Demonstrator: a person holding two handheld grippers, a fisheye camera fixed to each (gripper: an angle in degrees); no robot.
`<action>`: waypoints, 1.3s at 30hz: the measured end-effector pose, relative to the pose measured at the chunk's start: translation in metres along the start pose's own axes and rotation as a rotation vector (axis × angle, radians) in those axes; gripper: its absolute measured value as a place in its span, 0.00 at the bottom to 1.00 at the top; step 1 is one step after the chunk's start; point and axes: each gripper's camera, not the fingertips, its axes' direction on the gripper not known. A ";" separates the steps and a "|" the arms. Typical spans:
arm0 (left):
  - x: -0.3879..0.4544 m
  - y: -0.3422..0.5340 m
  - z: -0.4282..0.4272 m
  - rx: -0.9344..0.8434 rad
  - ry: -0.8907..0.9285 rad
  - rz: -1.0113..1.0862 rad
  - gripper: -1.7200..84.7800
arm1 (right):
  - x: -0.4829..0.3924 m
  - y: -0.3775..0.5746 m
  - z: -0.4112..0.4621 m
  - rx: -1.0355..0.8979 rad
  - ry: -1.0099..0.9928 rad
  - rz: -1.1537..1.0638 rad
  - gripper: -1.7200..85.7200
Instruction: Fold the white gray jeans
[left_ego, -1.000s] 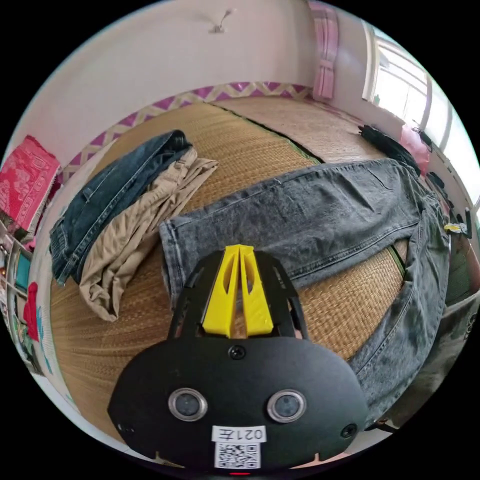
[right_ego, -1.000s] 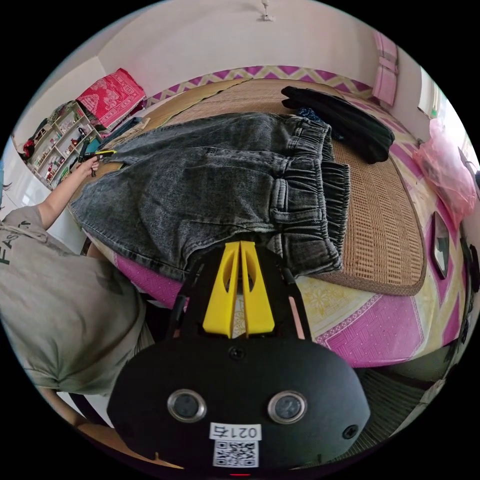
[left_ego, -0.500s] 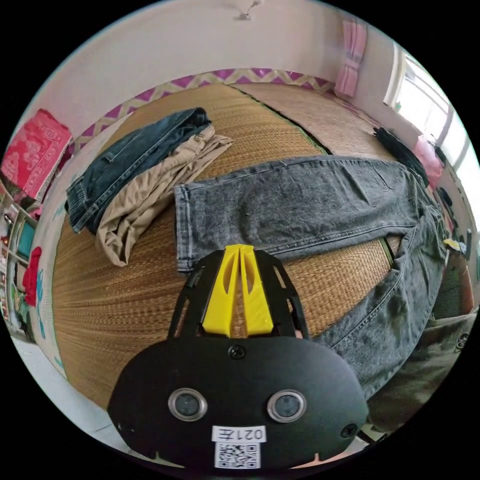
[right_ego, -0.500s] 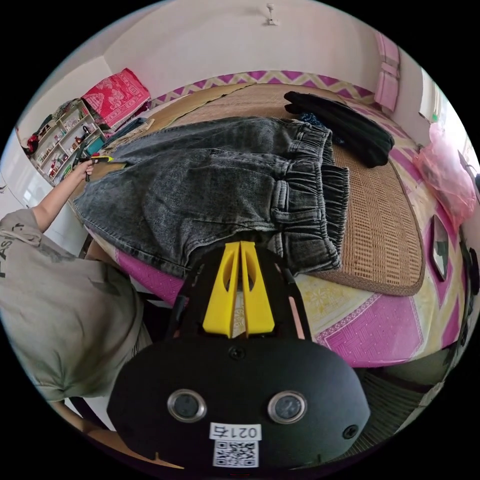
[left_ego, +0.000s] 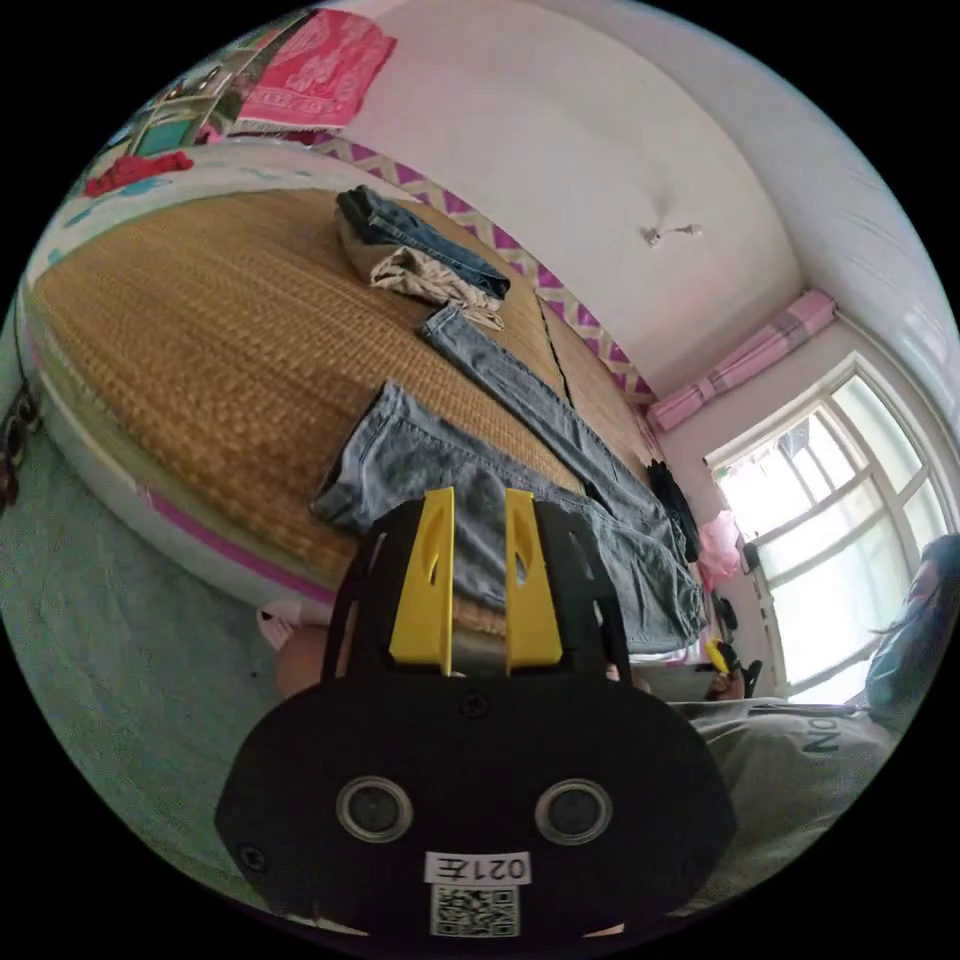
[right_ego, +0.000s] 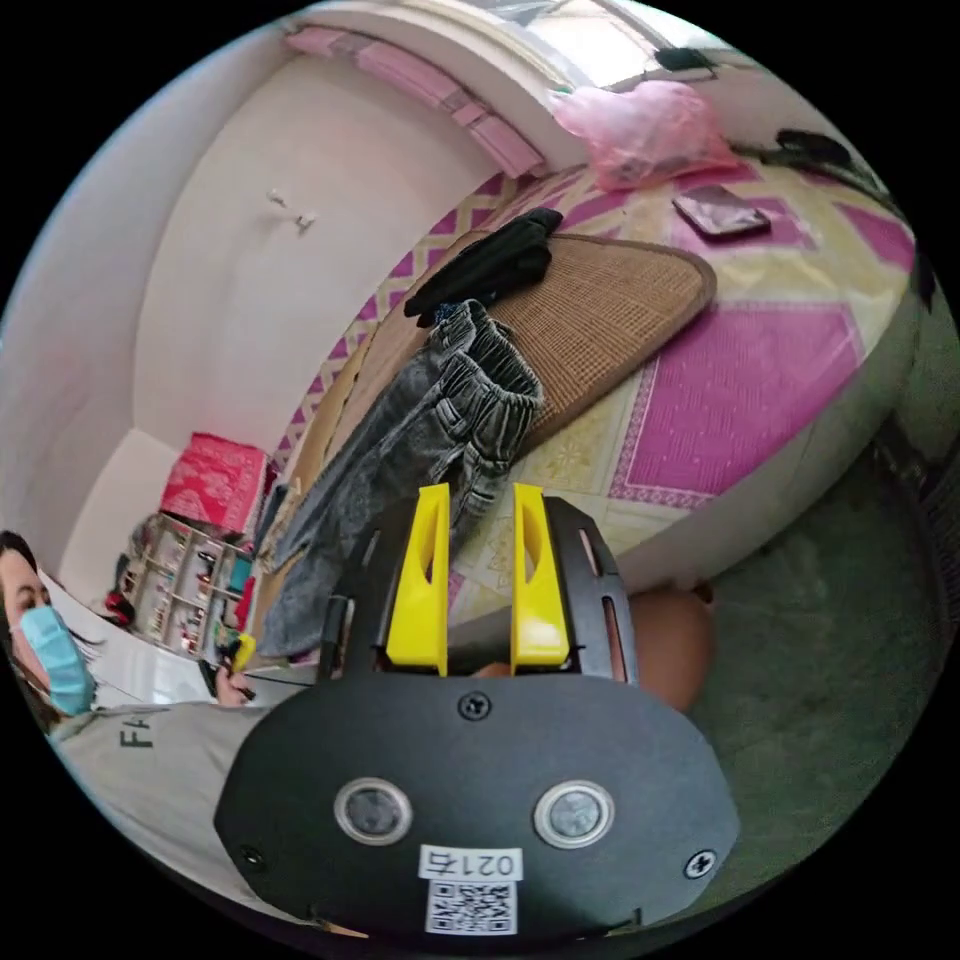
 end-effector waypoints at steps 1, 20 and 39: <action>-0.006 0.010 -0.001 0.007 0.004 -0.019 0.11 | 0.015 0.003 0.005 -0.002 -0.034 0.032 0.13; -0.064 0.124 0.014 0.064 0.075 -0.250 0.11 | 0.124 0.035 0.016 -0.007 -0.338 0.143 0.05; -0.057 0.076 0.053 -0.042 -0.059 -0.319 0.03 | 0.167 0.065 0.049 -0.019 -0.385 0.122 0.05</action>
